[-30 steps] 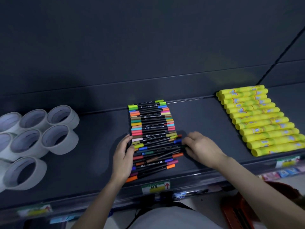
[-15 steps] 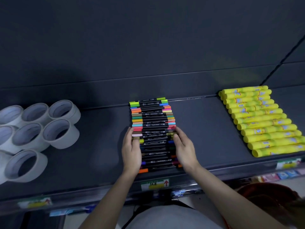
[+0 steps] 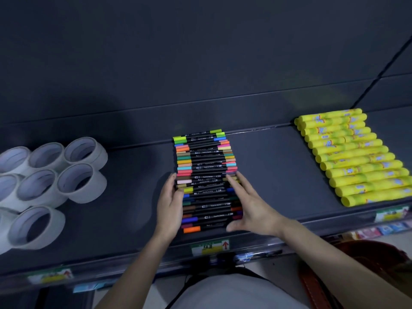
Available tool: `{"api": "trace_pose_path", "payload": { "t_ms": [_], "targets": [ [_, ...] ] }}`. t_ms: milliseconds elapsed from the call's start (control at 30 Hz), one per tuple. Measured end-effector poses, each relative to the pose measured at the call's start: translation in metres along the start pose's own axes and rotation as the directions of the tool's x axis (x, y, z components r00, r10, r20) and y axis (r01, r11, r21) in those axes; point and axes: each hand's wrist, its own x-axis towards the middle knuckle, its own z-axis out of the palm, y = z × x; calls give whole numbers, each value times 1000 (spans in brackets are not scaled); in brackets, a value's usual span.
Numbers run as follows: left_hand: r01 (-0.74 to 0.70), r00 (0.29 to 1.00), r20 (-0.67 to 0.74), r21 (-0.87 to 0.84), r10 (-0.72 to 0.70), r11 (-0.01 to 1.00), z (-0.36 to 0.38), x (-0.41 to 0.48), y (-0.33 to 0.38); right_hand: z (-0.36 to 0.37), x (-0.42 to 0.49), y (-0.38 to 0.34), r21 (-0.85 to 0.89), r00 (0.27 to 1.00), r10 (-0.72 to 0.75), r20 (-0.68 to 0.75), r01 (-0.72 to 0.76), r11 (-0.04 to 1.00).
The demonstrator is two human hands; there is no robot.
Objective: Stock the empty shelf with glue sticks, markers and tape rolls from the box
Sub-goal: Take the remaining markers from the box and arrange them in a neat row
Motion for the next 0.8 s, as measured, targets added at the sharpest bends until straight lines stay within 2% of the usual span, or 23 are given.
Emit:
{"api": "trace_pose_path", "payload": {
  "t_ms": [200, 367, 633, 800],
  "targets": [
    [8, 1000, -26, 25, -7, 1000, 8, -4, -17, 2, 6, -3, 54, 998, 30, -46, -27, 998],
    [15, 998, -65, -50, -18, 999, 11, -2, -15, 2, 8, -13, 291, 952, 50, -303, 42, 956],
    [62, 991, -109, -93, -72, 994, 23, -5, -11, 9, 17, -5, 455, 935, 144, -324, 21, 890],
    [93, 982, -149, -171, -119, 981, 10, 7, -4, -5, 26, -2, 577, 893, 235, -383, 33, 816]
  ]
}}
